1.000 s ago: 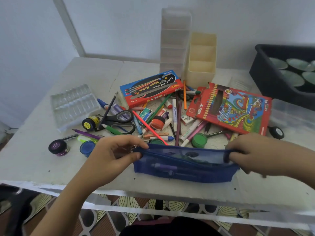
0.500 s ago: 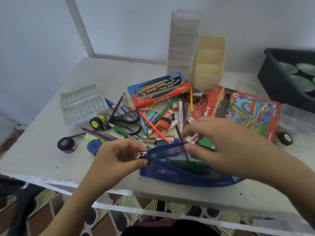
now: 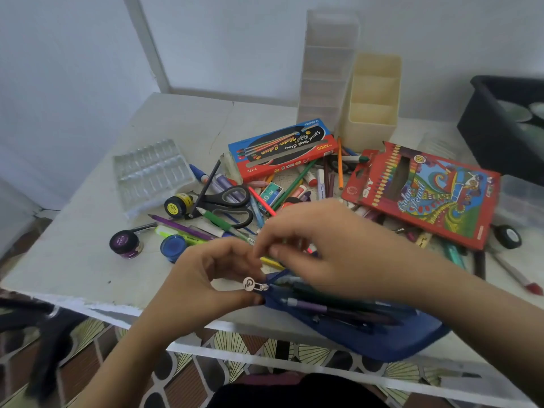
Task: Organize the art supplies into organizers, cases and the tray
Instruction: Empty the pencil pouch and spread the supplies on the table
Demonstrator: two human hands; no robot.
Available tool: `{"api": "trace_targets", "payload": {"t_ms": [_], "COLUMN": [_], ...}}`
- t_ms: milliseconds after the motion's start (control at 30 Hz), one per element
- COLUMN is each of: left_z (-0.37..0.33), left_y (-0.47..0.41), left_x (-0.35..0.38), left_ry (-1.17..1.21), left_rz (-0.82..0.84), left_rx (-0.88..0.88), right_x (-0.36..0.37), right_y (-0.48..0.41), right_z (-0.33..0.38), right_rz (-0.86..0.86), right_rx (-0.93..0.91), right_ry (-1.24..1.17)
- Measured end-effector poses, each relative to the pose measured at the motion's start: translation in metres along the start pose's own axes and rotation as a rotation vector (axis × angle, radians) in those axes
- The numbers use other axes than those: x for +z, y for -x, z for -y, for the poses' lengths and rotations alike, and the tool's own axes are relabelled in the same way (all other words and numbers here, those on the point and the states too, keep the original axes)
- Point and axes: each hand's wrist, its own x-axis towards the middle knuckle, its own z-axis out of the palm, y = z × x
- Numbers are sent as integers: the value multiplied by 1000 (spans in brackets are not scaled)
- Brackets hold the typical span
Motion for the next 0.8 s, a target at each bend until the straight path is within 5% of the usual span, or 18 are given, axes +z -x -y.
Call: {"api": "trace_targets", "payload": {"t_ms": [400,800], "left_z": [7,10], "left_y": [0,1], "left_x": [9,12], "left_ry": [40,-36], "left_rz": [-68,-24], "left_rx": [-2,64], "right_x": [33,28], "right_y": [6,24], "right_z": [9,-1], "right_rz": [-24,-52], "right_rx": [-149,83], "right_ry": [326,0]}}
